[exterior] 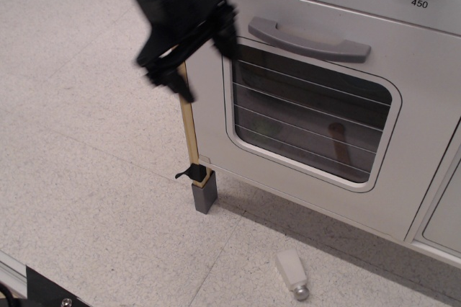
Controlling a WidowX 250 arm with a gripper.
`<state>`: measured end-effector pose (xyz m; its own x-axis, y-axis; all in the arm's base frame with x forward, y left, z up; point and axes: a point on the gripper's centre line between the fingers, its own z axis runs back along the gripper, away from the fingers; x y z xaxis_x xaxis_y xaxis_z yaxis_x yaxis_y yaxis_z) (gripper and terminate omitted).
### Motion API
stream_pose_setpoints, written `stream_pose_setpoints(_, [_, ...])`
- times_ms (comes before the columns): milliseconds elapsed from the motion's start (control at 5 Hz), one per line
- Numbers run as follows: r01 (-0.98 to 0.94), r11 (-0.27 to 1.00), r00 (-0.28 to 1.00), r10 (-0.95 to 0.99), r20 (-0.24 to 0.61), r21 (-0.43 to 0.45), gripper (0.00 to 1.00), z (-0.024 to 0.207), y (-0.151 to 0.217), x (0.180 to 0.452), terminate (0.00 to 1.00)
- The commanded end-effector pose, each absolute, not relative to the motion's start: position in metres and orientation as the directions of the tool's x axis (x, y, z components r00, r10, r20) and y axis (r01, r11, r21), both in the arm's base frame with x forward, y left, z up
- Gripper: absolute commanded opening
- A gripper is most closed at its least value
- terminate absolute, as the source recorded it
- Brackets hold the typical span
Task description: Open oven
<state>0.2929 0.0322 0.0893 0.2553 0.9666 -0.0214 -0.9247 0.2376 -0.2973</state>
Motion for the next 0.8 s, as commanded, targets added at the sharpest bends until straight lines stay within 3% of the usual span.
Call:
stream_pose_setpoints(0, [-0.925, 0.121, 0.166, 0.982, -0.095, -0.360, 1.00, 0.112, 0.006, 0.344, 0.00])
stream_pose_setpoints(600, [-0.915, 0.067, 0.110, 0.990, -0.088, -0.397, 1.00, 0.087, -0.013, 0.369, 0.00])
